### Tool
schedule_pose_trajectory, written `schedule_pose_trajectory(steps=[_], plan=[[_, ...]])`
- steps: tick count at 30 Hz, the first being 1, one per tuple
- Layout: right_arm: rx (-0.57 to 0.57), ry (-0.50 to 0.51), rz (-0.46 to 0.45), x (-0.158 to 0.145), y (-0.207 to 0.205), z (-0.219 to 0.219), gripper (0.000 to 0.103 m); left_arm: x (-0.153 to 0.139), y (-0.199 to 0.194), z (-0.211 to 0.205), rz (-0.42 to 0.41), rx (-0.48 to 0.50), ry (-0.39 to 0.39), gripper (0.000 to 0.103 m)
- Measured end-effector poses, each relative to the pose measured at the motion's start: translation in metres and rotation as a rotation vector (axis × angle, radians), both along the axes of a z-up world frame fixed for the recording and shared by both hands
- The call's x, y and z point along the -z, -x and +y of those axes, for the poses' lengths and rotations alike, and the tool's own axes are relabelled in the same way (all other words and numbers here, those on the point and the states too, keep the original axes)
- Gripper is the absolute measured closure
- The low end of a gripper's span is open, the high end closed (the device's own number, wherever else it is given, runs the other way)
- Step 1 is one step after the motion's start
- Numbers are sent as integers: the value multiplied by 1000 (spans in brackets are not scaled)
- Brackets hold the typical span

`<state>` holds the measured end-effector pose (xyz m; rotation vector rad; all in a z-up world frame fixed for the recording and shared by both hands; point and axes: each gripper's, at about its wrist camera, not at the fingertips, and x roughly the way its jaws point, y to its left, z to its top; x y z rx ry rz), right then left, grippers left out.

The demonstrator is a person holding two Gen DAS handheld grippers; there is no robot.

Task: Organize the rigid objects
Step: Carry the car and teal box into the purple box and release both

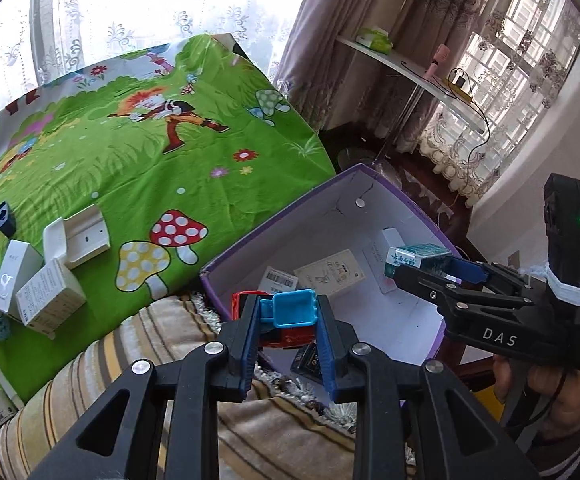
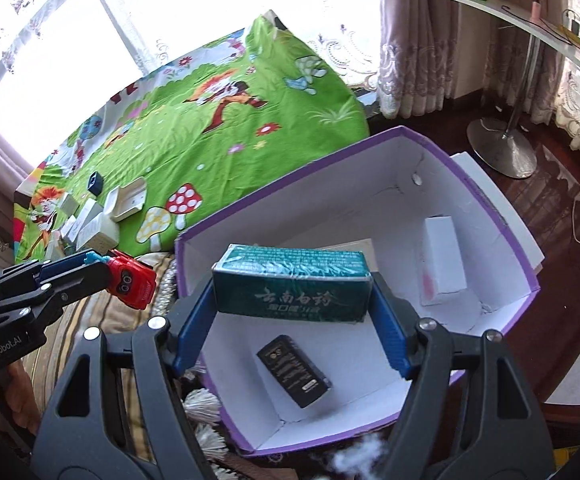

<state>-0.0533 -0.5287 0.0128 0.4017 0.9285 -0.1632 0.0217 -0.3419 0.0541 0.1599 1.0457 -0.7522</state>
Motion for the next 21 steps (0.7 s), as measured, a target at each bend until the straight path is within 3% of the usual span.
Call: schedule_pose_trajectory(steps=[9, 21], plan=[[106, 17, 22, 14, 20, -47, 27, 21, 13, -66, 82, 103, -18, 75], [158, -2, 35, 27, 21, -68, 27, 36, 16, -100, 135, 146, -21, 74]])
